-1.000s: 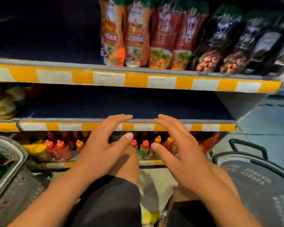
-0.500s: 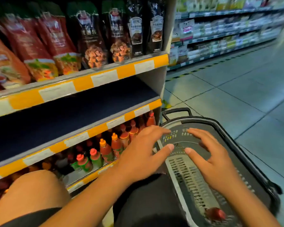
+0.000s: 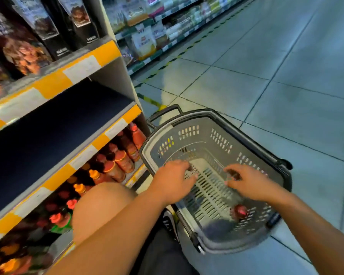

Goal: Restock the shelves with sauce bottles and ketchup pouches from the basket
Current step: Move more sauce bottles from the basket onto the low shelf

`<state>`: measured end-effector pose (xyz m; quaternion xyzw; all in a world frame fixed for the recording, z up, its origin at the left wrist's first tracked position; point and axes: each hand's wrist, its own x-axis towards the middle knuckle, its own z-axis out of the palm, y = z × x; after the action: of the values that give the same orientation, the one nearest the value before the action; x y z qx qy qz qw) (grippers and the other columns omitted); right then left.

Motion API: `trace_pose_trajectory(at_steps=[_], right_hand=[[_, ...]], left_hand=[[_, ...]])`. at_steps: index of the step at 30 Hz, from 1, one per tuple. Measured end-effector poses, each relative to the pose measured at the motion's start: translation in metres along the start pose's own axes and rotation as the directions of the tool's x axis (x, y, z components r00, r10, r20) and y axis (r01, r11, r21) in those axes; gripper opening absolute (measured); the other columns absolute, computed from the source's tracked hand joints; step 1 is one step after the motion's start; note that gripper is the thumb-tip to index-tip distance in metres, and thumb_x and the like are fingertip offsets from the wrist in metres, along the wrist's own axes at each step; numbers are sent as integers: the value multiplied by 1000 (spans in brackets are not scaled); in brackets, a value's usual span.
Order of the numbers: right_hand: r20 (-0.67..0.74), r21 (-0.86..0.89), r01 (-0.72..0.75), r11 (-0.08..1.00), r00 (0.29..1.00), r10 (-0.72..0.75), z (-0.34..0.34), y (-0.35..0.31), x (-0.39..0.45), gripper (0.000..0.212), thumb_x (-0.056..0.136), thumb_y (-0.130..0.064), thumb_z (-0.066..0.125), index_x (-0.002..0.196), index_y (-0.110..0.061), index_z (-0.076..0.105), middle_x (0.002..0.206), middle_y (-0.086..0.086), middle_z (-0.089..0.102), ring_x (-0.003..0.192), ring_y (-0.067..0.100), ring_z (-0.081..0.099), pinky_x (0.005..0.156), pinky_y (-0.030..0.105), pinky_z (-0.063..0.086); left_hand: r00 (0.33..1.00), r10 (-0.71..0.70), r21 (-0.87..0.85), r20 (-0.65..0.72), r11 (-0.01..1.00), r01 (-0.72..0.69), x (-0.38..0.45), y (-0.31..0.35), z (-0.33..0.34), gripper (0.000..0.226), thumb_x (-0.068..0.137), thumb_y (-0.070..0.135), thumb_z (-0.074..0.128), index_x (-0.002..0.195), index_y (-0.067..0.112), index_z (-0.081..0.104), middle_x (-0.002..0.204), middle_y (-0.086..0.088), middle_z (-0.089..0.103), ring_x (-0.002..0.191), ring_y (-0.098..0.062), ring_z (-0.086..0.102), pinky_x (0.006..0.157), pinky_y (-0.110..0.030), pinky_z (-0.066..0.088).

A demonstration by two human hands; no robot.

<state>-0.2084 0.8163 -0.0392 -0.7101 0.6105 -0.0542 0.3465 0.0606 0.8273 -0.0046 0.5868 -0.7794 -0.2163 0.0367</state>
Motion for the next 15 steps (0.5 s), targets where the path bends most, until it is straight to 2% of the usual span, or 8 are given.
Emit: trace_pose_trajectory(at_steps=[2,4,6,8,9,12,14,15], right_hand=[[198,-124,-44,991,978,68,14,13,17,43,91,-38,72,130,-27,62,108,-6,67,95,13,64,88,34,54],[309,-192,-71,979,942,129,29,27,33,41,87,-40,73,125,-28,63,103,-7,64,91,14,62,82,30,50],[327,-221,-105,970,929,175,42,40,48,35,84,-40,77,114,-26,66,98,-7,65,83,10,62,73,26,49],[330,-261,-151,953,914,235,51,50,62,22,83,-33,79,100,-22,68,90,-7,67,74,5,61,61,21,45],[352,-294,-179,939,893,281,56,54,69,19,83,-28,78,98,-21,69,90,-5,70,74,7,63,60,20,46],[440,-446,-180,877,808,390,69,69,82,33,84,-19,75,115,-9,71,109,11,74,90,22,72,80,33,61],[487,-508,-152,848,762,428,78,80,87,36,80,-10,72,115,-5,72,112,11,72,98,26,70,92,41,60],[549,-528,-107,843,714,435,84,86,88,32,81,-6,67,112,-5,72,111,9,70,99,24,67,96,42,58]], left_hand=[[997,-3,90,80,996,-4,6,-4,12,44,101,56,47,123,21,62,123,-6,65,116,-29,59,96,-44,50],[992,-1,137,128,990,-17,10,-10,22,44,101,56,46,121,20,62,123,-6,65,115,-30,61,95,-43,51],[988,-9,159,157,987,-17,14,-18,29,42,101,56,46,116,20,62,118,-6,66,110,-30,62,92,-42,51],[986,-19,188,166,982,-12,17,-27,34,41,102,57,44,109,21,61,112,-5,67,105,-29,62,90,-42,51],[987,-21,205,161,979,-12,19,-32,36,42,102,58,42,106,21,61,108,-5,67,103,-29,62,90,-42,50],[990,-8,242,143,970,-27,25,-44,43,43,101,60,37,98,24,60,99,-1,67,99,-27,62,95,-42,46],[992,-3,227,127,974,-27,29,-48,49,44,100,63,34,92,27,57,91,4,63,98,-24,61,98,-42,41],[993,-5,223,121,975,-22,32,-48,51,44,98,65,32,89,28,55,87,7,59,96,-22,61,99,-44,39]])
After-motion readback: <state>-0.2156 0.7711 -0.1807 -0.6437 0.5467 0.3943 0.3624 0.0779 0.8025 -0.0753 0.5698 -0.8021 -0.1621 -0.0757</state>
